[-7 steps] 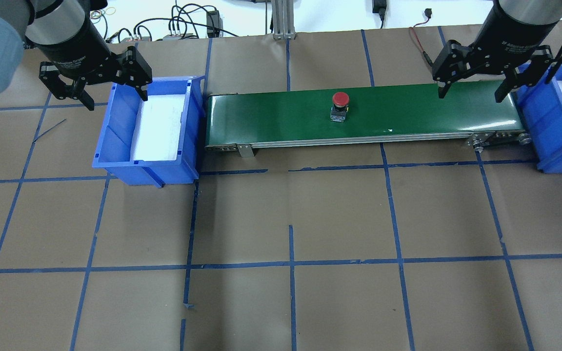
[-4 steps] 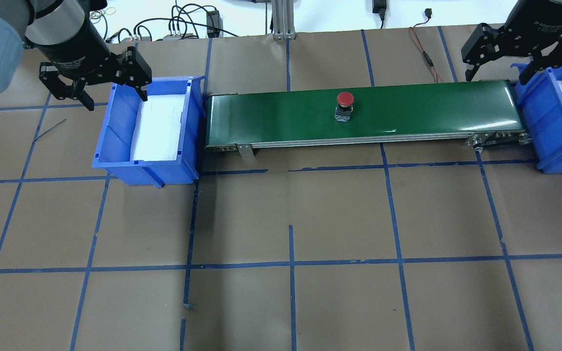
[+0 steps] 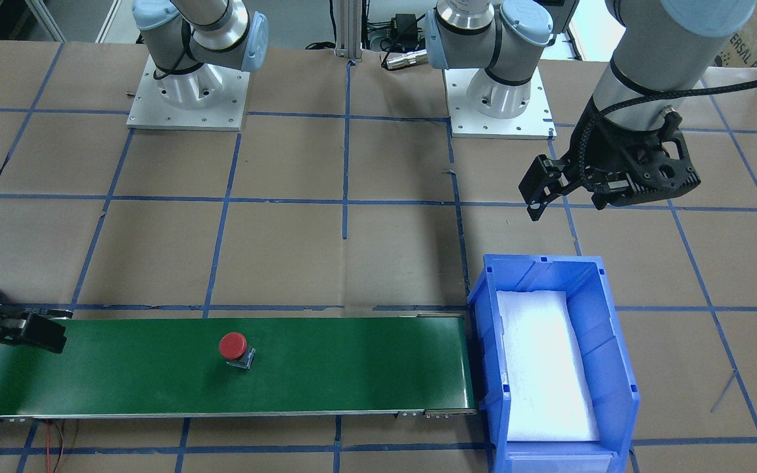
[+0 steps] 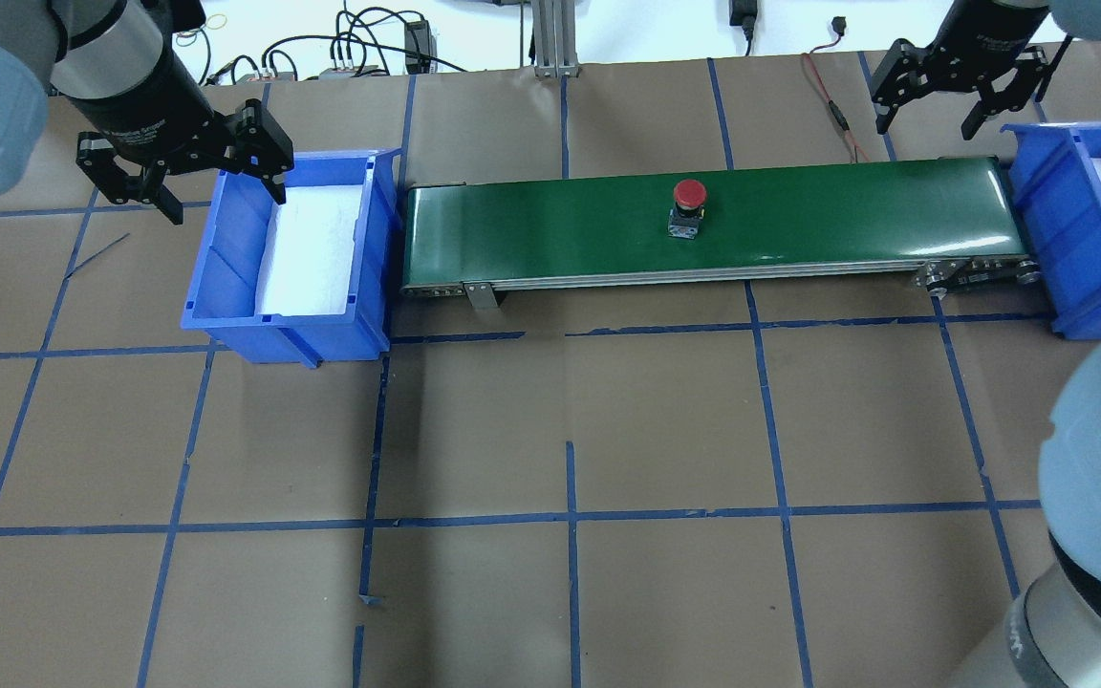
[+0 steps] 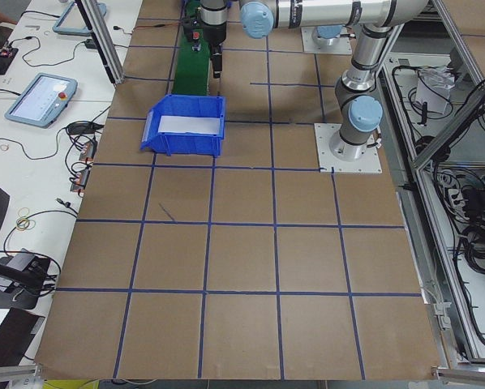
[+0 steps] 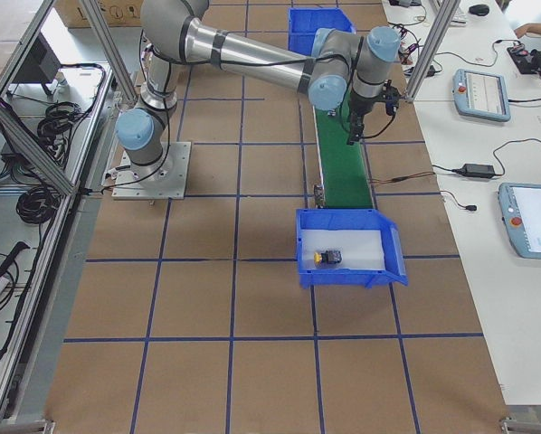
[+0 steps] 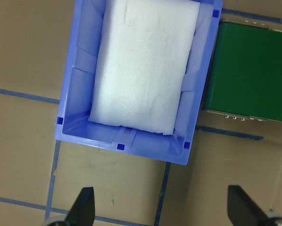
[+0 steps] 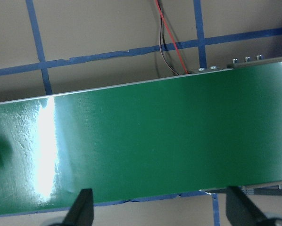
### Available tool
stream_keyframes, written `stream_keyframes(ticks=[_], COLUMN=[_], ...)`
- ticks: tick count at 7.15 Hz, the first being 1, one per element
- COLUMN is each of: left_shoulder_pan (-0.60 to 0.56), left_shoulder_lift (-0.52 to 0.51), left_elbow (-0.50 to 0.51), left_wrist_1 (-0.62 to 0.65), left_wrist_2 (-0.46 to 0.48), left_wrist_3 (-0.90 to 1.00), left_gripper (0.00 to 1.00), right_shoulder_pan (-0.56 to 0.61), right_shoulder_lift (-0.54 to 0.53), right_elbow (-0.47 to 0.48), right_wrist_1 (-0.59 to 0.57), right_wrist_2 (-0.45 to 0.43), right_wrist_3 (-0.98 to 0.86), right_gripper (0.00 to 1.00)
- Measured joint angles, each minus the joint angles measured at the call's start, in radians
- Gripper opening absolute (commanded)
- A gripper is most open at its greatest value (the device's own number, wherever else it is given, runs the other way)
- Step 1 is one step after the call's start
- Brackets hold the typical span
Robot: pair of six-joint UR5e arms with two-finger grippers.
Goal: Transport two buttons from left to right
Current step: 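Move the right gripper along the conveyor toward the approaching red button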
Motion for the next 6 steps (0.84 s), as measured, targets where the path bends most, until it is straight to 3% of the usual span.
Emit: stream_keyframes(ticks=[6], left_shoulder_pan=[0.003], left_shoulder_lift=[0.0], left_elbow=[-0.001], left_wrist_1=[0.018], left_wrist_2=[-0.005], left_wrist_3=[0.019], left_gripper=[1.0], right_shoulder_pan=[0.013], right_shoulder_lift=[0.011], right_elbow=[0.051], right_wrist_1=[-0.03], right_wrist_2=[0.062], right_wrist_3=[-0.003], right_gripper=[1.0])
